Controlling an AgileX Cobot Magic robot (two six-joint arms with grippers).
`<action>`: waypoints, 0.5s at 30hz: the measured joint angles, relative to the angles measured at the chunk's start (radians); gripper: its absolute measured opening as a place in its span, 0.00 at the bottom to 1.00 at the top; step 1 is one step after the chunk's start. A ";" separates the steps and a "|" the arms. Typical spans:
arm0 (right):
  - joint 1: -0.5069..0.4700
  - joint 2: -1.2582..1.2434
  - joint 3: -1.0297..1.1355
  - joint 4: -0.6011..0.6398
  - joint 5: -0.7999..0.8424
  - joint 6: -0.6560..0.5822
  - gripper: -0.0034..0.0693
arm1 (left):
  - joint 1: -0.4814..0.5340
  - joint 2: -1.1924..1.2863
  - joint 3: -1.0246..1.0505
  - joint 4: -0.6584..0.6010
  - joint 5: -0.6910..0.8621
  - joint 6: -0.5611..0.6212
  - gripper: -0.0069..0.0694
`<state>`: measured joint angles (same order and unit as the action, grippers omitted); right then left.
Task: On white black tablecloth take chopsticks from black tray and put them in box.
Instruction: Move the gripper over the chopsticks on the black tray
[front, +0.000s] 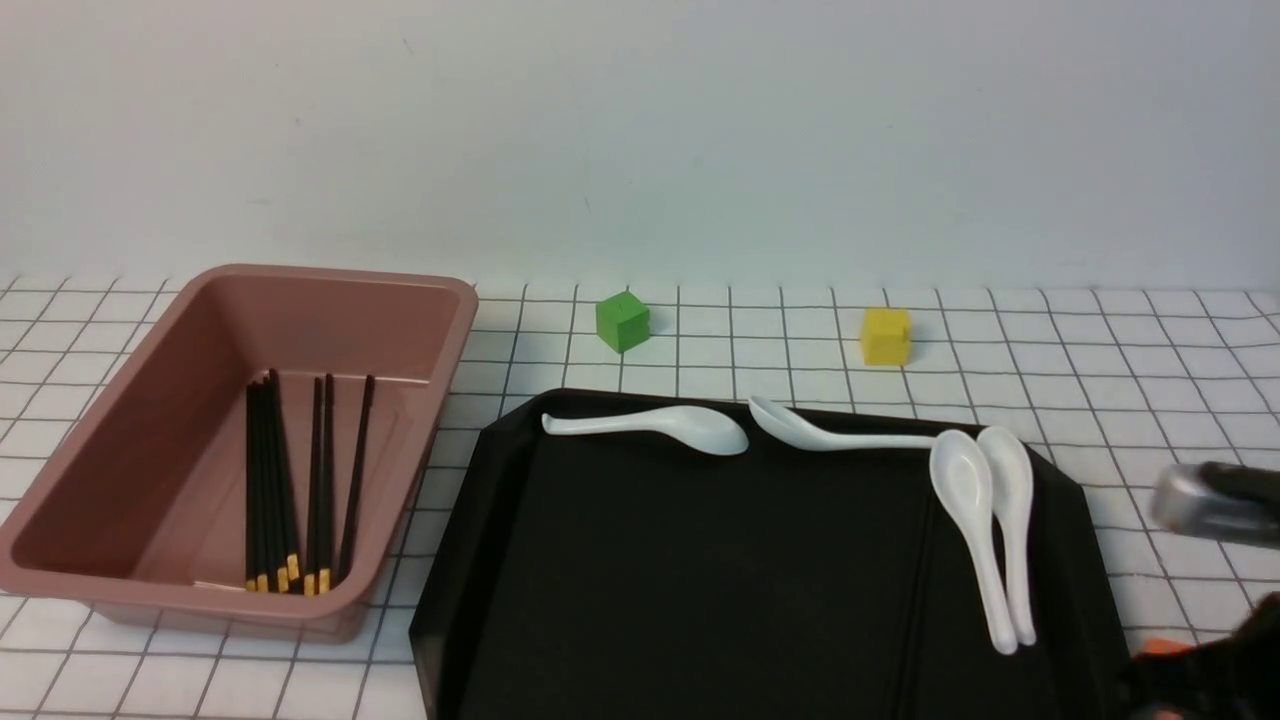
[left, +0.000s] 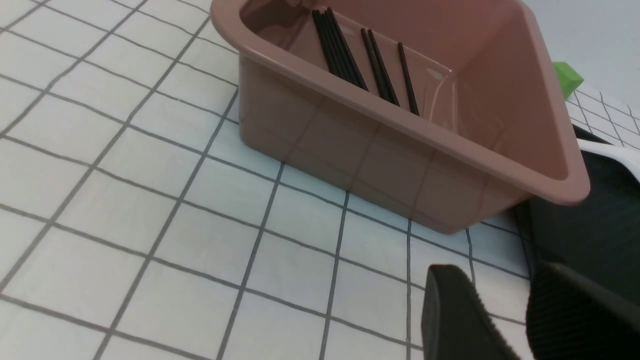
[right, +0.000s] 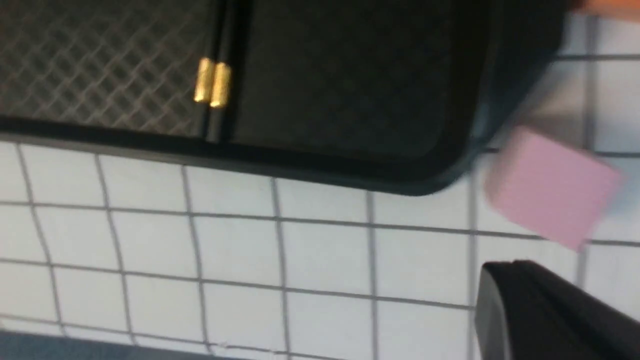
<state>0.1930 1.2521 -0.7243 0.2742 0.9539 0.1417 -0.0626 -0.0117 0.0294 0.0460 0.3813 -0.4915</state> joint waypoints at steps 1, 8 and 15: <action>0.038 0.051 -0.016 0.030 -0.015 -0.009 0.05 | 0.000 0.000 0.000 0.000 0.000 0.000 0.40; 0.277 0.328 -0.185 -0.029 -0.147 0.248 0.08 | 0.000 0.000 0.000 0.000 0.000 0.000 0.40; 0.347 0.426 -0.275 -0.257 -0.208 0.608 0.26 | 0.000 0.000 0.000 0.000 0.000 0.000 0.40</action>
<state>0.5401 1.6780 -0.9992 0.0171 0.7454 0.7498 -0.0626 -0.0117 0.0294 0.0460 0.3813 -0.4915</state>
